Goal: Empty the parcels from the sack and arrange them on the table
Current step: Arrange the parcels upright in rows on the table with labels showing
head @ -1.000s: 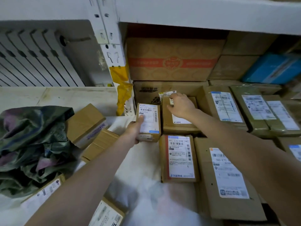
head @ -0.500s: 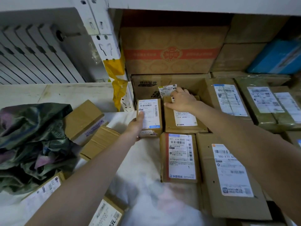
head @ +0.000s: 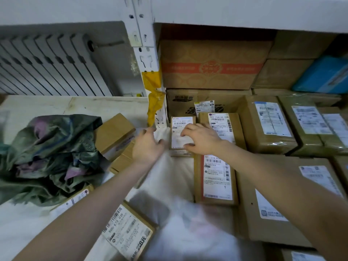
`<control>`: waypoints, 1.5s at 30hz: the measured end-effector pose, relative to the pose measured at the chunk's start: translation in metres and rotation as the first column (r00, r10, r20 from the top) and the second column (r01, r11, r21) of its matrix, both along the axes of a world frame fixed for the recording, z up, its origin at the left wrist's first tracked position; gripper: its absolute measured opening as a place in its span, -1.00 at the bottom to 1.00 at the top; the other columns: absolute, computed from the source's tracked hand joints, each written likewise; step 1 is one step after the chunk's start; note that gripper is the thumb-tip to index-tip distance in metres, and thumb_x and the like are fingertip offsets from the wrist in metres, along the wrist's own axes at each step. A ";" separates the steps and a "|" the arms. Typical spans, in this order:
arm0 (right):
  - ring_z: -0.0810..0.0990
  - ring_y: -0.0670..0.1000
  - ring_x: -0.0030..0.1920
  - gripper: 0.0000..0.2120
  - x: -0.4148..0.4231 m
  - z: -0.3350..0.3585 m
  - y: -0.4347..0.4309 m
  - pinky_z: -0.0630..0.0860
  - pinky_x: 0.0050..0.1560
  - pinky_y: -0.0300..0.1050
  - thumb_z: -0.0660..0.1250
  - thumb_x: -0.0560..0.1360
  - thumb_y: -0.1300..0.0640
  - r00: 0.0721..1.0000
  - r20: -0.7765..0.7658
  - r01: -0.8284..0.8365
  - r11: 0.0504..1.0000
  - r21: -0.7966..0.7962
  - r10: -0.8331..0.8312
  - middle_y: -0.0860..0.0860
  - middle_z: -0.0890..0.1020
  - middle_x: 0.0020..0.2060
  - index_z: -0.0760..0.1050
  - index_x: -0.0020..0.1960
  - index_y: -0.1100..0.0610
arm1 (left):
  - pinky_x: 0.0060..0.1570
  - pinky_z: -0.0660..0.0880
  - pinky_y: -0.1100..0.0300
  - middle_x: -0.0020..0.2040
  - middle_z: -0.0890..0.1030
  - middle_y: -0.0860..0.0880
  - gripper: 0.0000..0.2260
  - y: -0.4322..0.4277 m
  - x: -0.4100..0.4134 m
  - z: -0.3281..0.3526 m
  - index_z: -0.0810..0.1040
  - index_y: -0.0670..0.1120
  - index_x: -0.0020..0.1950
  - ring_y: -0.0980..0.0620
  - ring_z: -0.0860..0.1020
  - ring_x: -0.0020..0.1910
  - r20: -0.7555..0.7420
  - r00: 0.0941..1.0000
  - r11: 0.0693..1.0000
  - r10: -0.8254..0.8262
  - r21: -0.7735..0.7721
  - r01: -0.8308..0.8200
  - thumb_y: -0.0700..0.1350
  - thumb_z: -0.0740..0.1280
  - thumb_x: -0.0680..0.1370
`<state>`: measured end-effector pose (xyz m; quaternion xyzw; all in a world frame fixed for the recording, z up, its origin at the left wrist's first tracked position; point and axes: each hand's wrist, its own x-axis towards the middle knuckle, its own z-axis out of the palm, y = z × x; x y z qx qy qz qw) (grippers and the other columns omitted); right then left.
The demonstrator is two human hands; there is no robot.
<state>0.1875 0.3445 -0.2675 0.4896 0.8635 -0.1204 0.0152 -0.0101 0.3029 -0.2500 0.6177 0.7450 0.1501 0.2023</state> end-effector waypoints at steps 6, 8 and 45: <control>0.31 0.04 0.38 -0.53 -0.017 0.012 -0.015 0.15 0.38 0.09 0.25 0.54 -0.07 0.994 0.093 0.055 0.997 -0.050 -0.050 -0.08 0.35 0.39 0.30 0.43 -0.06 | 0.34 0.28 -0.15 0.48 0.07 -0.25 0.20 -0.034 -0.051 0.001 -0.29 -0.05 0.54 -0.25 0.14 0.46 -0.321 0.943 0.866 -0.086 -0.492 -0.089 0.23 0.53 0.27; 0.27 0.06 0.40 -0.48 -0.023 0.014 -0.022 0.18 0.40 0.07 0.30 0.52 0.00 0.997 0.035 0.074 0.993 -0.096 -0.071 -0.03 0.32 0.41 0.30 0.45 -0.01 | 0.34 0.29 -0.15 0.48 0.10 -0.25 0.18 -0.040 -0.060 -0.001 -0.29 -0.04 0.55 -0.25 0.16 0.46 -0.320 0.947 0.880 -0.023 -0.456 -0.133 0.19 0.54 0.29; 0.52 0.06 0.25 -0.03 -0.045 0.086 -0.111 0.36 0.34 0.17 0.62 0.12 -0.09 0.177 -0.435 0.013 0.444 -0.896 -0.883 0.06 0.55 0.25 0.29 0.43 0.02 | 0.08 0.45 0.06 -0.10 0.68 -0.05 -0.70 -0.087 -0.076 0.067 0.57 -0.06 0.01 -0.02 0.57 -0.07 0.868 0.319 0.849 0.380 -0.465 0.251 -0.08 0.50 0.31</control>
